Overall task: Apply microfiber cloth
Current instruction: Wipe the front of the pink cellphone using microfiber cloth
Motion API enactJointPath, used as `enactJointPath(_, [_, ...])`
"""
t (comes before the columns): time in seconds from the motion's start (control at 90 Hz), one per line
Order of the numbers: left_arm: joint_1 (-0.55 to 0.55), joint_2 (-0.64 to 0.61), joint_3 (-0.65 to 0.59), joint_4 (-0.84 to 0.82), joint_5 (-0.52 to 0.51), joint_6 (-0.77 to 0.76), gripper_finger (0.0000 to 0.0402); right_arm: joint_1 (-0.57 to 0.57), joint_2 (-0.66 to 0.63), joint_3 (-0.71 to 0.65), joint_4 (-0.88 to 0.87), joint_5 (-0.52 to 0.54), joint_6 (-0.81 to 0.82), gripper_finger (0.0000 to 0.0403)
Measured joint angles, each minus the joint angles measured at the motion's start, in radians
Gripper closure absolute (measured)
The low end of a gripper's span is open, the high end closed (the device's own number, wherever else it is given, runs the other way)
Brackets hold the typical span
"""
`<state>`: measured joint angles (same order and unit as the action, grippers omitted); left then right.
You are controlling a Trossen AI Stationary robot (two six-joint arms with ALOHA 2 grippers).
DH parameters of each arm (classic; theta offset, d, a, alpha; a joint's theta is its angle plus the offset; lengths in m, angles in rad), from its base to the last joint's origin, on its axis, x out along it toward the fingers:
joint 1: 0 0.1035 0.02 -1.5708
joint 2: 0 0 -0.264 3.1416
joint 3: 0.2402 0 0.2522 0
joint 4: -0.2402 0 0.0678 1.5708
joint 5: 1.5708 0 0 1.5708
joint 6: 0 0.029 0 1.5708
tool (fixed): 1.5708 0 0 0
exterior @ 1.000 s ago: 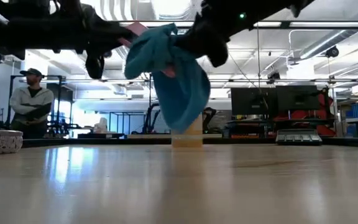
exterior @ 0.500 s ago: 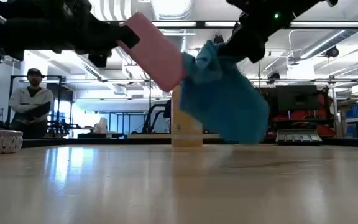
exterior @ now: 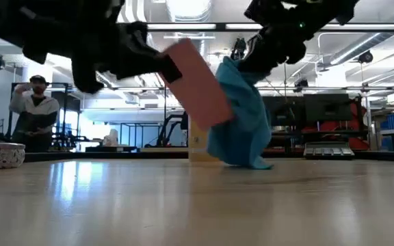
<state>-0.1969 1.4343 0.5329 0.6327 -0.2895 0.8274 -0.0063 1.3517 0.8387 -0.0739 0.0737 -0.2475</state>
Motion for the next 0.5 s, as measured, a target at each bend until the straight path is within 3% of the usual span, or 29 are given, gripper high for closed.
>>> enactJointPath(0.089, [-0.023, 0.075, 0.055, -0.017, -0.182, 0.169, 0.0387, -0.015, 0.005, 0.000, 0.007, -0.092, 0.013, 0.0403])
enactJointPath(0.233, [-0.042, 0.199, 0.135, -0.016, -0.417, 0.447, 0.0387, -0.022, 0.008, 0.000, 0.004, -0.125, 0.004, 0.0403])
enactJointPath(0.333, [-0.043, 0.268, 0.181, -0.017, -0.466, 0.562, 0.0387, -0.021, 0.016, 0.000, 0.016, -0.131, 0.003, 0.0403])
enactJointPath(0.5, [-0.044, 0.337, 0.241, -0.005, -0.484, 0.620, 0.0387, -0.021, 0.077, 0.002, 0.064, -0.156, 0.002, 0.0403])
